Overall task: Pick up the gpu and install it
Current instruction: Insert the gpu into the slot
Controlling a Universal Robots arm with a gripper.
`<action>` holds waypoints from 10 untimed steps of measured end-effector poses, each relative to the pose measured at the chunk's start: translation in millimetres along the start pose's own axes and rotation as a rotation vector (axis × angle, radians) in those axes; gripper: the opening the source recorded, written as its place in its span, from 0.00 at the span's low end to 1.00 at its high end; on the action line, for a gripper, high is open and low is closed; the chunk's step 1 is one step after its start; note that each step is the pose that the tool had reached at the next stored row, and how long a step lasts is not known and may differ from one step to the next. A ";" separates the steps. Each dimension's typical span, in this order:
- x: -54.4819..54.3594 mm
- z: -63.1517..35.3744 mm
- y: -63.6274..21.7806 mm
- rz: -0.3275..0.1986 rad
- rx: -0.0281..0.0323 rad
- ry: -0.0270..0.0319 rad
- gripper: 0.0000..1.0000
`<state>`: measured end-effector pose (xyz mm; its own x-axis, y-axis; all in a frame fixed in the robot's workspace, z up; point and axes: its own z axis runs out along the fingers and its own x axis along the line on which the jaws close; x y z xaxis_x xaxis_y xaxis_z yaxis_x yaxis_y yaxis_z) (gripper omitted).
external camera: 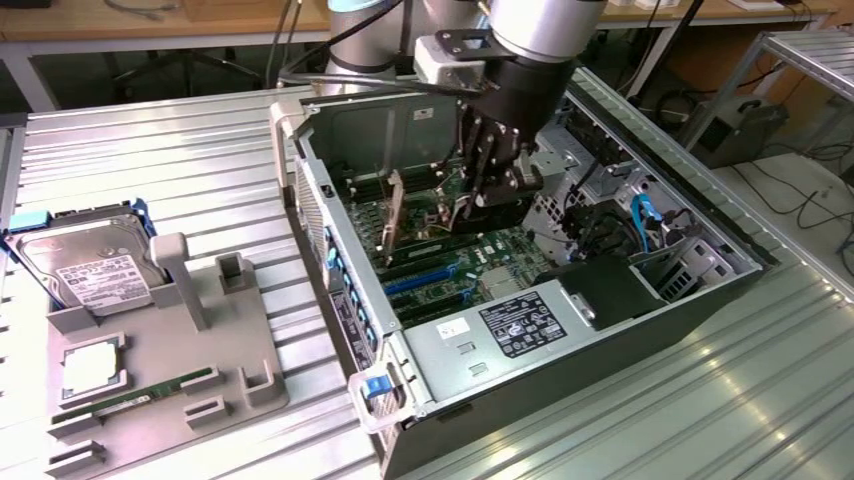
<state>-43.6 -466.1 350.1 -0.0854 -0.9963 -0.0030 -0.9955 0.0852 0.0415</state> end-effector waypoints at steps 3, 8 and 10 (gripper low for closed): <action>-0.3 7.3 1.7 -0.031 -0.0001 0.0013 0.26; -0.9 17.7 8.3 -0.042 -0.0001 0.0016 0.26; -0.9 21.8 8.7 -0.046 0.0003 0.0018 0.26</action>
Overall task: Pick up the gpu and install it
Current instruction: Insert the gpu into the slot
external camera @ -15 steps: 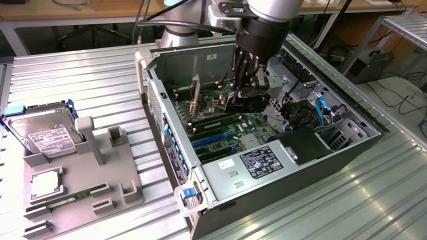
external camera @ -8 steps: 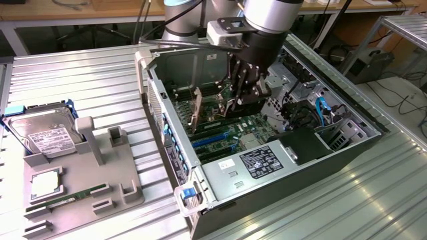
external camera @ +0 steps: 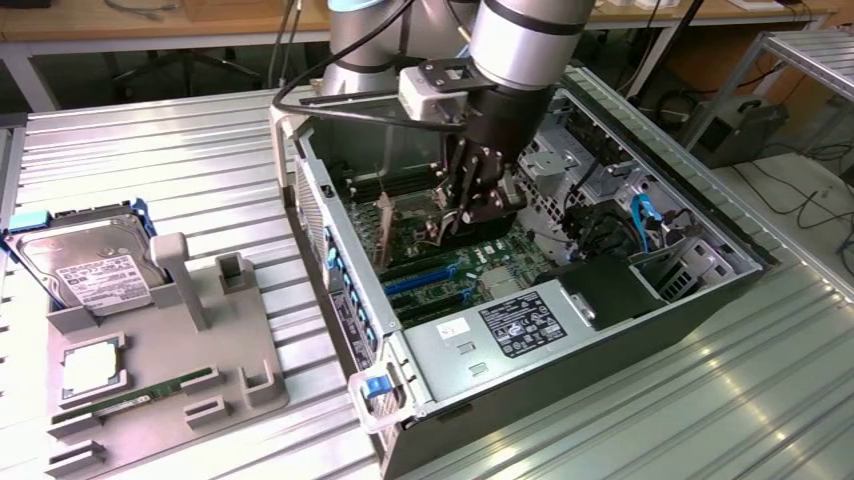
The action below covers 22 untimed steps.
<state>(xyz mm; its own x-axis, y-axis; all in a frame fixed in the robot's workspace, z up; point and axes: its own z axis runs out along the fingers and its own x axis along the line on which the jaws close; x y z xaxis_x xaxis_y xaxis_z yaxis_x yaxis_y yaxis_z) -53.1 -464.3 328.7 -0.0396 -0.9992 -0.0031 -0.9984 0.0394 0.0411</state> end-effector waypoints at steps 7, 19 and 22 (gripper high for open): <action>-2.2 14.4 6.6 -0.016 0.0023 0.0005 0.26; -6.9 33.8 17.8 -0.025 0.0080 0.0012 0.26; -5.3 35.2 18.0 -0.026 0.0082 0.0008 0.26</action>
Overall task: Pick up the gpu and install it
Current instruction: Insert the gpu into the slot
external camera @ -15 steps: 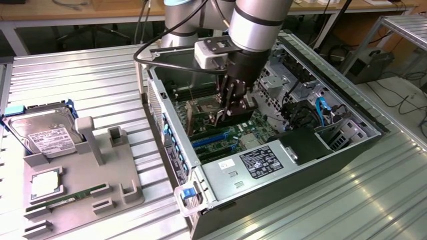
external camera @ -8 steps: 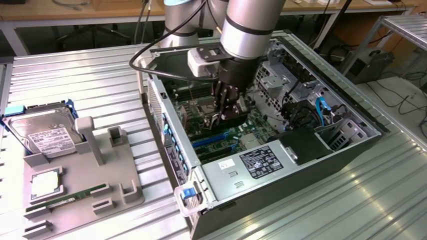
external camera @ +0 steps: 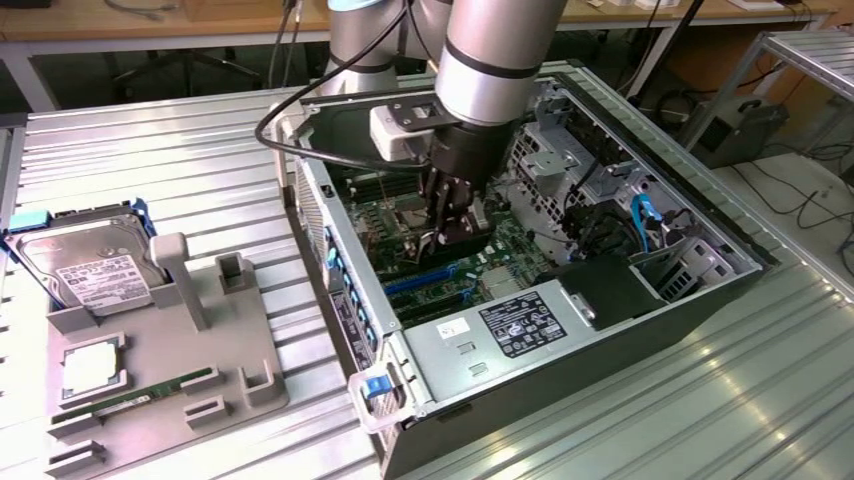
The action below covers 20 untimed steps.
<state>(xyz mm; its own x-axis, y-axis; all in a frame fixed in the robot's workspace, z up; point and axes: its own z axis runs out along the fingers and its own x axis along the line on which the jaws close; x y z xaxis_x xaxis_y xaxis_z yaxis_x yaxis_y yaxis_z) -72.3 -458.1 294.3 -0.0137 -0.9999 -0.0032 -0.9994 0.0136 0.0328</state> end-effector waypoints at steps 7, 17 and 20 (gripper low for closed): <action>2.3 7.5 1.4 0.000 0.0003 -0.0004 0.26; 1.4 23.6 2.8 0.001 0.0003 -0.0021 0.26; -0.2 35.0 4.0 0.001 0.0004 -0.0042 0.26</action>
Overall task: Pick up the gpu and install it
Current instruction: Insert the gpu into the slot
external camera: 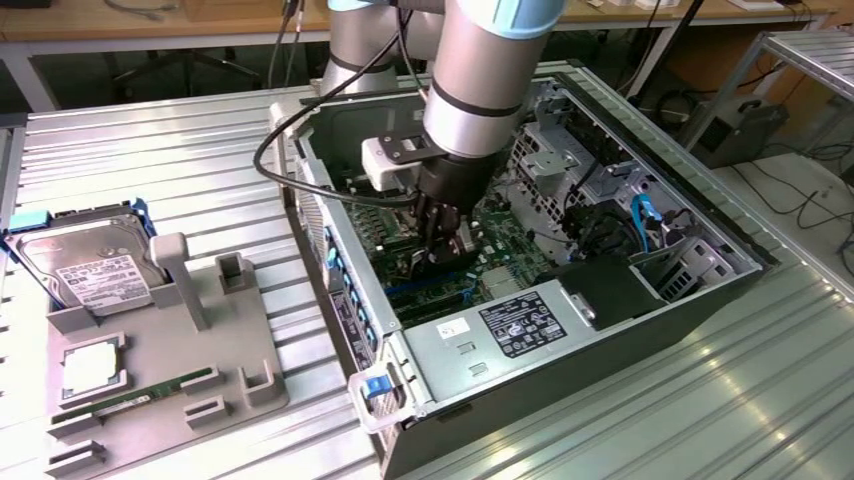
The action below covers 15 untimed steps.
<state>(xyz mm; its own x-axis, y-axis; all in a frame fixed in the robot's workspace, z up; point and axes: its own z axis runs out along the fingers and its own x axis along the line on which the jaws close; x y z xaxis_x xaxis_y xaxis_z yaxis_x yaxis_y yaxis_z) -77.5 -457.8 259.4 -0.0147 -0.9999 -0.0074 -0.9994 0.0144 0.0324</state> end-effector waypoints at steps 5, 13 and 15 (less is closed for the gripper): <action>-5.2 3.1 0.0 0.000 -0.0015 -0.0061 0.26; -4.2 1.9 0.0 0.000 -0.0016 -0.0059 0.40; -4.3 -2.2 0.1 0.000 -0.0014 -0.0062 0.40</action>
<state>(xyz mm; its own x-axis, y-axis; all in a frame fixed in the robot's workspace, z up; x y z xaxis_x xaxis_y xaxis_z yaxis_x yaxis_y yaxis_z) -77.5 -453.5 261.6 -0.0146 -0.9998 -0.0136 -0.9993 0.0141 0.0338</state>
